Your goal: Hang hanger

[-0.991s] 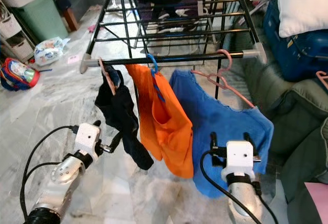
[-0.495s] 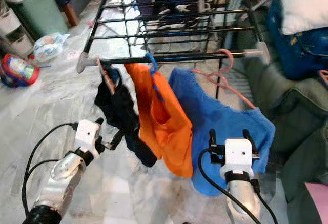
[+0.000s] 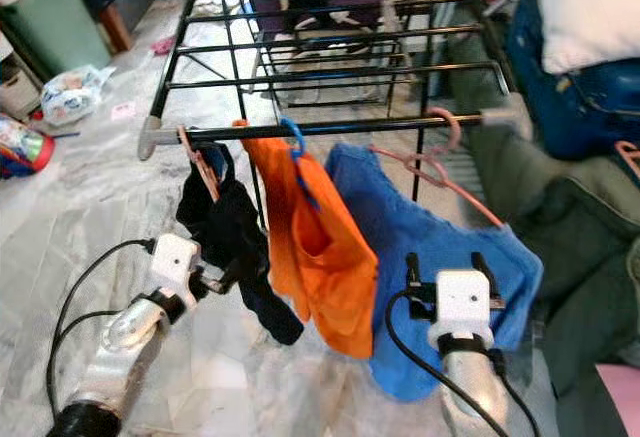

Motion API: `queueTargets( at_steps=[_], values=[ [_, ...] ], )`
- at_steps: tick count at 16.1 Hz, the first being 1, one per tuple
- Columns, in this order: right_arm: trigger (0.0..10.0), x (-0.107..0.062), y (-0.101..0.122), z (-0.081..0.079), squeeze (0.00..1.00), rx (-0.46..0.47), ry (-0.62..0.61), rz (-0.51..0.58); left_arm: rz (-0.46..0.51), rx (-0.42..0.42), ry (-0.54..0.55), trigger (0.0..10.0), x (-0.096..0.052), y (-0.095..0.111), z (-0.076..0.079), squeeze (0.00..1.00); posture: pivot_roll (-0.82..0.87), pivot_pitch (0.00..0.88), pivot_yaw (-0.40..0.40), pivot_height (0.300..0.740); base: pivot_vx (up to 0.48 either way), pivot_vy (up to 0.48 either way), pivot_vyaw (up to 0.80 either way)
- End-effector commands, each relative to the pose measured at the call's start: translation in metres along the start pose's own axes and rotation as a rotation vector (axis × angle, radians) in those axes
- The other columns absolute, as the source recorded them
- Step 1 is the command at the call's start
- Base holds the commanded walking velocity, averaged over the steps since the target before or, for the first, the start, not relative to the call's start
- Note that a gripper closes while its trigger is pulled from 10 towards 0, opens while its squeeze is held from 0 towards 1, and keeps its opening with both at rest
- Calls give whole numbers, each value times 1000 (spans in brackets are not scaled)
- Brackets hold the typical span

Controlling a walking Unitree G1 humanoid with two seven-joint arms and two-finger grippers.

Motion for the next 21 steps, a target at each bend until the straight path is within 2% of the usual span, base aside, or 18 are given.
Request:
queueTargets(
  at_steps=[1, 4, 10, 13, 14, 15, 16, 19, 21],
  values=[
    [10000, -3, -2, 5, 0, -5, -8, -11, 4, -5, -18, 10000, 3, 3, 4, 0, -112, 114, 101, 740, 251, 0, -800],
    [10000, -3, -2, 5, 0, -5, -8, -9, -3, -11, -23, 10000, 1, -1, 6, 0, -112, 119, 97, 740, 0, 0, -715],
    [10000, -3, 4, 3, 0, -40, 15, 5, -14, -23, -30, 10000, -4, -6, 8, 0, -111, 131, 93, 740, 0, 0, 0],
    [10000, -2, 9, -9, 0, -77, 130, 17, -16, -19, -28, 10000, -5, -6, 7, 0, -111, 135, 100, 740, 0, 0, 0],
    [10000, 0, 16, -11, 0, -124, 168, 54, -16, -18, -30, 10000, -5, -6, 7, 0, -112, 139, 102, 740, 0, 0, 0],
    [10000, 4, 20, -12, 0, -95, 228, 62, -20, -14, -34, 10000, -6, -6, 6, 0, -113, 144, 106, 740, 0, 0, 0],
    [10000, 10, 25, -5, 0, -103, 247, 63, -23, -11, -35, 10000, -6, -7, 6, 0, -114, 151, 110, 740, 0, 0, 0],
    [10000, 26, 33, 11, 0, -222, 319, 95, -25, -7, -41, 10000, -6, -7, 7, 0, -108, 157, 113, 740, 0, 0, 0],
    [10000, 37, 40, 19, 0, -249, 419, 102, -27, -6, -42, 10000, -7, -7, 7, 0, -104, 158, 114, 740, 0, 0, 0]
  ],
)
Point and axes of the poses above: a point about 5 cm out from each wrist's last joint towards the gripper, its own x axis pointing out of the wrist towards the gripper, its own y axis along the axis of the wrist's last joint, z = x × y, the point moved 6 cm from there along x, pointing out of the wrist towards the gripper, and after that the axes turned 10 degrees about -x, right-handed, at the moved point
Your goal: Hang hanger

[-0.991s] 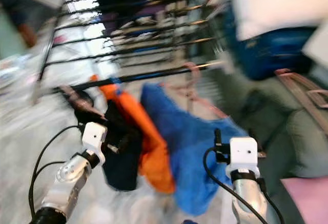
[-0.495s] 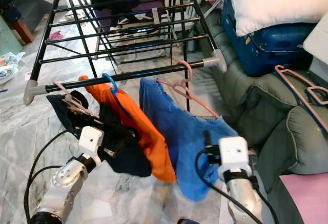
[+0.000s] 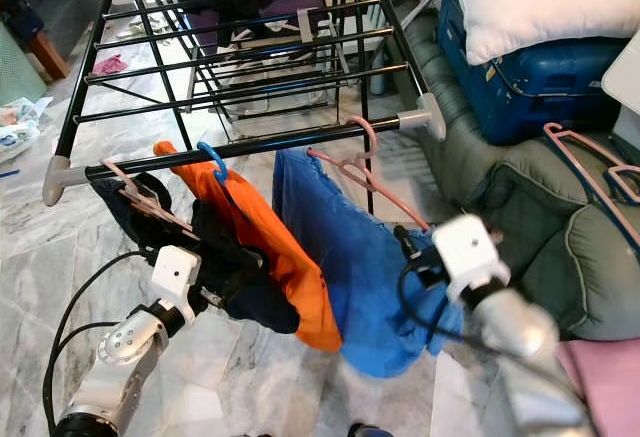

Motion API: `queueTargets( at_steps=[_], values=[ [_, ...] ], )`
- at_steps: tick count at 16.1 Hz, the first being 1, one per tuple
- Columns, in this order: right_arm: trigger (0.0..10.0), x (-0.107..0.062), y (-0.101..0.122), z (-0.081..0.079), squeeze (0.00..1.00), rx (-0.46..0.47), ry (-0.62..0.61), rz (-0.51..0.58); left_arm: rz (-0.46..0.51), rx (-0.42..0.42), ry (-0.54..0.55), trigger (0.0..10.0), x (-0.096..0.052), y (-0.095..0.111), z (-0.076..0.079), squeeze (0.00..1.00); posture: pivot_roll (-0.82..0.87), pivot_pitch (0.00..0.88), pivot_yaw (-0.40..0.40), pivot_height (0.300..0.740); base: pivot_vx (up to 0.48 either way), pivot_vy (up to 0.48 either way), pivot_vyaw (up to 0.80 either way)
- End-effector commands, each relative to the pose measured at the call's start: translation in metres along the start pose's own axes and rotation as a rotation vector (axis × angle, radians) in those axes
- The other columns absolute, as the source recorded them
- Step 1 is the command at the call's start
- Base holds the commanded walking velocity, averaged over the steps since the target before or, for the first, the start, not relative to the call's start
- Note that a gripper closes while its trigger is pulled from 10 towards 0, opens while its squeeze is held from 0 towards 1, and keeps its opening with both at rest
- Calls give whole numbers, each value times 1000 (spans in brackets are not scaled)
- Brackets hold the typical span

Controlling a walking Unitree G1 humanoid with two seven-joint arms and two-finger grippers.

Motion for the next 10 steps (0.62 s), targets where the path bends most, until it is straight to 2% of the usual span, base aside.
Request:
queueTargets(
  at_steps=[1, 2, 4, 8, 9, 10],
  values=[
    [10000, 4, 0, -1, 0, 9, 79, 5, -13, 4, 14, 10000, -4, -2, -5, 0, -101, 154, 117, 740, 0, 0, 0],
    [10000, 6, 0, -1, 0, 0, 106, 5, -14, 4, 13, 10000, -4, -2, -5, 0, -101, 155, 118, 740, 0, 0, 0],
    [10000, 16, -1, 1, 0, -22, 239, 6, -17, 6, 11, 10000, -4, -2, -5, 0, -97, 154, 117, 740, 0, 0, 0],
    [10000, 25, -11, 1, 0, 30, 383, -20, -17, 6, 12, 10000, -3, -3, -5, 0, -94, 147, 115, 740, 0, 0, 0],
    [3882, 28, -14, 3, 0, 41, 413, -24, -18, 4, 10, 10000, -3, -3, -4, 0, -93, 146, 115, 740, 0, 0, 0],
    [0, 34, -14, 3, 0, 41, 451, -28, -19, 2, 4, 10000, -3, -4, -3, 0, -92, 145, 116, 740, 0, 0, 0]
  ],
)
Point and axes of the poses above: a point about 5 cm out from each wrist's last joint towards the gripper, its own x axis pointing out of the wrist towards the gripper, its own y axis along the axis of the wrist's last joint, z = x × y, the point moved 6 cm from there along x, pointing out of the wrist towards the gripper, and after that the axes turned 10 degrees about -x, right-handed, at the moved point
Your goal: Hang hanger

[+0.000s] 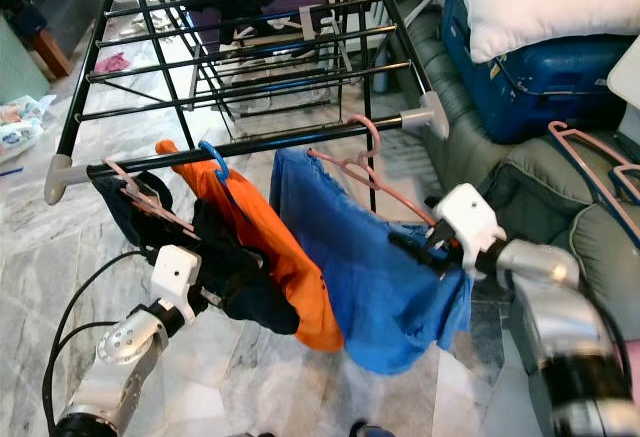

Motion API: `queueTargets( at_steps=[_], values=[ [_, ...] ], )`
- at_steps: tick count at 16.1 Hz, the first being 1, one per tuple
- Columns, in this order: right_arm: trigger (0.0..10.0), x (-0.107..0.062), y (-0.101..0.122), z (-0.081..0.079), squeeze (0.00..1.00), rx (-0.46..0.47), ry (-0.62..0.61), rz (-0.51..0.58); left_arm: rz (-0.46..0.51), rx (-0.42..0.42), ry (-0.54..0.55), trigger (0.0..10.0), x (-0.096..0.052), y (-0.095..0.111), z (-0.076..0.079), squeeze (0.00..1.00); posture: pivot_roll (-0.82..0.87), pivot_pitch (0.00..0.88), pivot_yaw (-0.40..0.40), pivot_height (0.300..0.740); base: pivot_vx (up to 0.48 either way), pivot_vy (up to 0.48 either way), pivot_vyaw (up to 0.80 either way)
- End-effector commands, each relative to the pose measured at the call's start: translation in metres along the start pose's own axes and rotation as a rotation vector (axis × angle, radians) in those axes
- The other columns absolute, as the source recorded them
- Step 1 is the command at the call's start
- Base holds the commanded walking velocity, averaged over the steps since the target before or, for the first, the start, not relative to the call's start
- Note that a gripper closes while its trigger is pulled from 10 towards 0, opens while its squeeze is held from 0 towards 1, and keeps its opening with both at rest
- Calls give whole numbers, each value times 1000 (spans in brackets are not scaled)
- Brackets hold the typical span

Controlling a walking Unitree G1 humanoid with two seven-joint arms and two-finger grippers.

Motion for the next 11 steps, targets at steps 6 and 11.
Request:
queueTargets(
  at_steps=[6, 11],
  values=[
    [0, 24, 8, 3, 0, -67, 97, -7, -18, 3, 3, 10000, -3, -4, -4, 0, -82, 140, 119, 740, 0, 0, 0],
    [0, 31, 5, 8, 0, -86, 138, -61, -24, 5, 1, 10000, -3, -6, -4, 0, -75, 138, 117, 740, 0, 0, 0]
  ],
)
Point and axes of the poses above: a point about 5 cm out from each wrist's last joint towards the gripper, its own x axis pointing out of the wrist towards the gripper, its own y axis along the axis of the wrist's last joint, z = x × y, the point moved 6 cm from there along x, pointing out of the wrist towards the gripper, and after that the axes turned 10 degrees about -x, right-handed, at the moved point
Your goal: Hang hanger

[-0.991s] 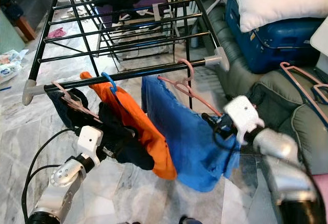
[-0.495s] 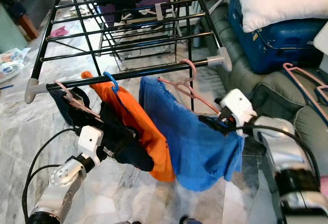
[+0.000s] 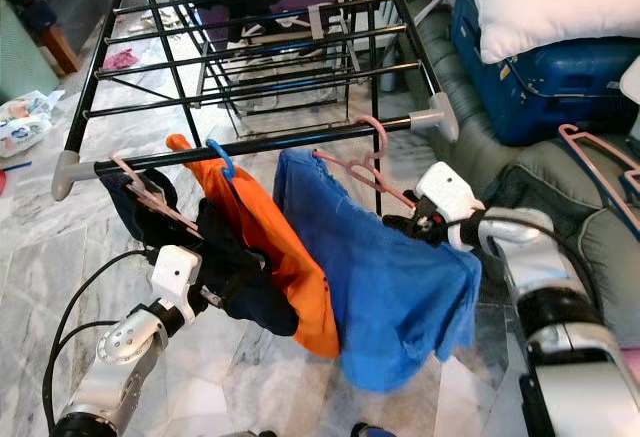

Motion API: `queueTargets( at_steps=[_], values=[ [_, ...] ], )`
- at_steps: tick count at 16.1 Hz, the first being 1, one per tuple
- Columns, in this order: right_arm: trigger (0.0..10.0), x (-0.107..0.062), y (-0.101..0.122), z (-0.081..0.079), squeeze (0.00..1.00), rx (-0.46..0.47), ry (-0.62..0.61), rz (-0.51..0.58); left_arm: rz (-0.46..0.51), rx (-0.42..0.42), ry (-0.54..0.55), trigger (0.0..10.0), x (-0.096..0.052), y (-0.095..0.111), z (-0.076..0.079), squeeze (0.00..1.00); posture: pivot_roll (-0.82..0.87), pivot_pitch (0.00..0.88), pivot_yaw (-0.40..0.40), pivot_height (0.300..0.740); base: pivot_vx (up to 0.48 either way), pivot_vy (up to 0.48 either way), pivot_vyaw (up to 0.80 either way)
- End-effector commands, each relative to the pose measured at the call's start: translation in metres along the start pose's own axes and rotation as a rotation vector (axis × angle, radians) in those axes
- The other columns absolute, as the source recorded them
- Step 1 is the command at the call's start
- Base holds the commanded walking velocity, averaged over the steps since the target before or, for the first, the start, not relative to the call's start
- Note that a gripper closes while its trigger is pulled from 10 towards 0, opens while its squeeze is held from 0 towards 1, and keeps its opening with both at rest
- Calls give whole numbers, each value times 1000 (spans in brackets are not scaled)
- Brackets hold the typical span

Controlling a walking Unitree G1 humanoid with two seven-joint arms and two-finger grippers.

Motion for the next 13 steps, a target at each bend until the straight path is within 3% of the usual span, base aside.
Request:
queueTargets(
  at_steps=[1, 13],
  values=[
    [0, 2, -3, -5, 0, -22, 40, -20, -22, 4, 3, 10000, -4, -6, -4, 0, -73, 138, 116, 740, 0, 0, 0],
    [0, -4, -26, 5, 0, -22, -31, -126, -30, 9, -10, 10000, -4, -8, 1, 0, -81, 138, 119, 740, 0, 0, 0]
  ],
)
Point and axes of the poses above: a point about 5 cm out from each wrist's last joint towards the gripper, its own x axis pointing out of the wrist towards the gripper, its own y axis along the axis of the wrist's last joint, z = x × y, the point moved 6 cm from there along x, pointing out of the wrist towards the gripper, and after that the axes turned 10 degrees about -x, right-handed, at the moved point
